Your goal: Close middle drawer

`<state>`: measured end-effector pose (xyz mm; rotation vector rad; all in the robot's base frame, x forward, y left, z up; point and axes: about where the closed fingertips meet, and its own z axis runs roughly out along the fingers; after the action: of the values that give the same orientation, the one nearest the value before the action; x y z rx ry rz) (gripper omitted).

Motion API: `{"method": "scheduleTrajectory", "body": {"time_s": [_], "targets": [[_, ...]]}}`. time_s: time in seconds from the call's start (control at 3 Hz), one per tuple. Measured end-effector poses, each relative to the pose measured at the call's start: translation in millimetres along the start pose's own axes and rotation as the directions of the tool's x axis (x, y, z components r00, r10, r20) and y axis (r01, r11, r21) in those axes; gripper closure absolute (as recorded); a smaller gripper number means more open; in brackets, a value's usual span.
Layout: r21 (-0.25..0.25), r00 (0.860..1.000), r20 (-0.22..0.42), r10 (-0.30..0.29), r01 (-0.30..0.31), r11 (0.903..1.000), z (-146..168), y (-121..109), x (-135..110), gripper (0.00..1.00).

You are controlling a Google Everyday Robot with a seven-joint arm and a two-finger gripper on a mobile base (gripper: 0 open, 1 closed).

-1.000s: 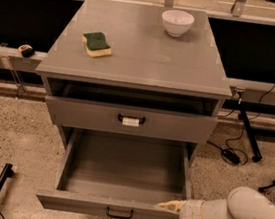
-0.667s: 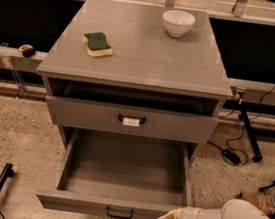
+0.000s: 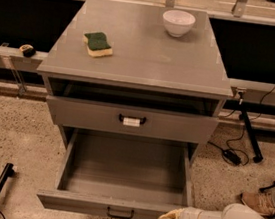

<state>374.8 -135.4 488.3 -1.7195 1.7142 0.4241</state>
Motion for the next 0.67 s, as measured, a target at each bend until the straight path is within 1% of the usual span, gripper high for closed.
{"method": "scheduleTrajectory", "body": {"time_s": [0.33,0.67], "targets": [[0.058,0.998,0.012,0.068,-0.068,0.996,15.5,-1.9,28.5,1.0],[0.107,0.993,0.028,0.111,-0.114,0.9878,34.8,-5.2,51.2,1.0]]}}
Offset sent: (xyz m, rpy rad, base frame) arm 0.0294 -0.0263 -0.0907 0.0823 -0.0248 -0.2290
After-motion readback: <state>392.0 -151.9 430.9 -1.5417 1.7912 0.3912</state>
